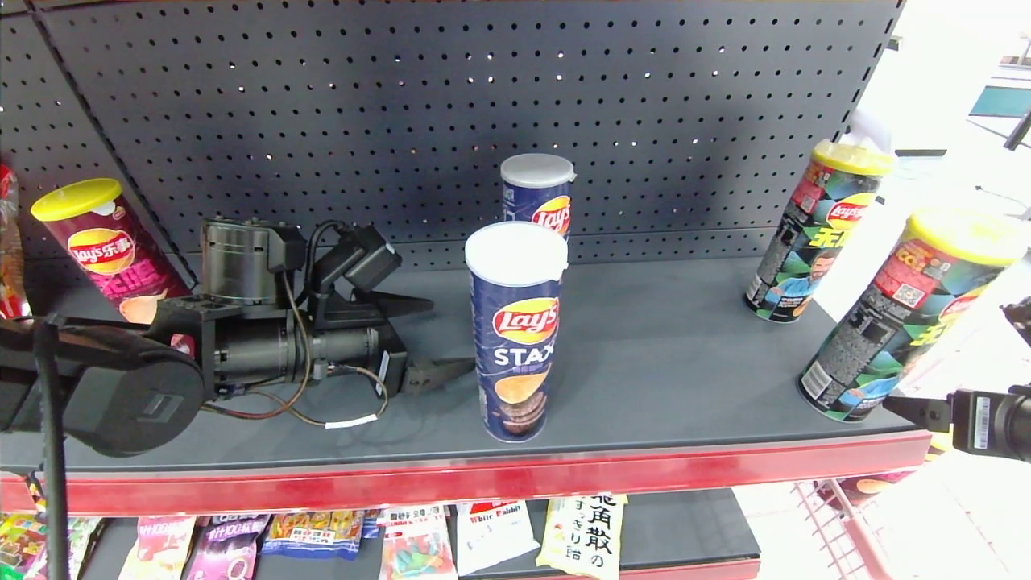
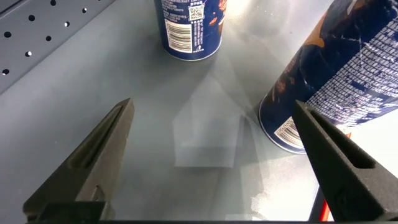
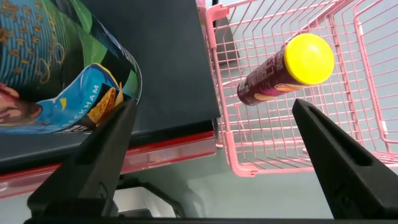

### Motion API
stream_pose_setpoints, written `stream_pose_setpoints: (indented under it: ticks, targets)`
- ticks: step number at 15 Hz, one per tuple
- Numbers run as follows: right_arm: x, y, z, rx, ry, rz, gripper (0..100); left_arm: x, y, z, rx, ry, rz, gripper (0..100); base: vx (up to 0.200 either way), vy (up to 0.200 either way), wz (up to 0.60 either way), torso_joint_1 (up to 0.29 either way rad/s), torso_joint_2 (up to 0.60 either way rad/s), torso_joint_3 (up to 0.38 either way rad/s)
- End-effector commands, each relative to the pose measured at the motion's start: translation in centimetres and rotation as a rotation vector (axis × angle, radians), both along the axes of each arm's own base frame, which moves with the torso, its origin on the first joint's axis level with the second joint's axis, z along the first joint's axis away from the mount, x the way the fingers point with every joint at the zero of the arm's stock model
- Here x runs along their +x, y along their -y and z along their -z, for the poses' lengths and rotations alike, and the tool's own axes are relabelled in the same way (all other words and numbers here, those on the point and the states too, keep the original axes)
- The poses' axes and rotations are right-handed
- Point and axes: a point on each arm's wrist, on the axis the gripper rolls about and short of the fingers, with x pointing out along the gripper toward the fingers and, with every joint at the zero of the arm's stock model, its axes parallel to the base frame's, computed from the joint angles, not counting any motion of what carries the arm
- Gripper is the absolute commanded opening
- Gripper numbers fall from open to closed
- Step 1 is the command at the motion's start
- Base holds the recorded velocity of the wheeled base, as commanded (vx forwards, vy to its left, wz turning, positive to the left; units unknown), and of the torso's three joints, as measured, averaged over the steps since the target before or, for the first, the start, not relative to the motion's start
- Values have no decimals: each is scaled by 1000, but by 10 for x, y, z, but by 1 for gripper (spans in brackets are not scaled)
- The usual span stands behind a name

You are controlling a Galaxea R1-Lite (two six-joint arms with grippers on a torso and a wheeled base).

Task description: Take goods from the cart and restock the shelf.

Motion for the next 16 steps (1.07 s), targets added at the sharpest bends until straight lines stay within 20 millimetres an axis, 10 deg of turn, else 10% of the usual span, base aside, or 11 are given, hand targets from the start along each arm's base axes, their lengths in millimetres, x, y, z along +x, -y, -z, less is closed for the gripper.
stream_pose_setpoints:
  ticks: [1,7,16]
  targets:
    - [-7,-1,-3,-6,20,0,100,0,0,-1,-1,3,0,100,0,0,0,0,0,0]
    - [-46,-6,-26,-17,187,36,100,-2,0,-3,-3,6,2,100,0,0,0,0,0,0]
    - [-49,0,-32,8,224,121,100,-42,-16,7,8,-56,11,100,0,0,0,0,0,0]
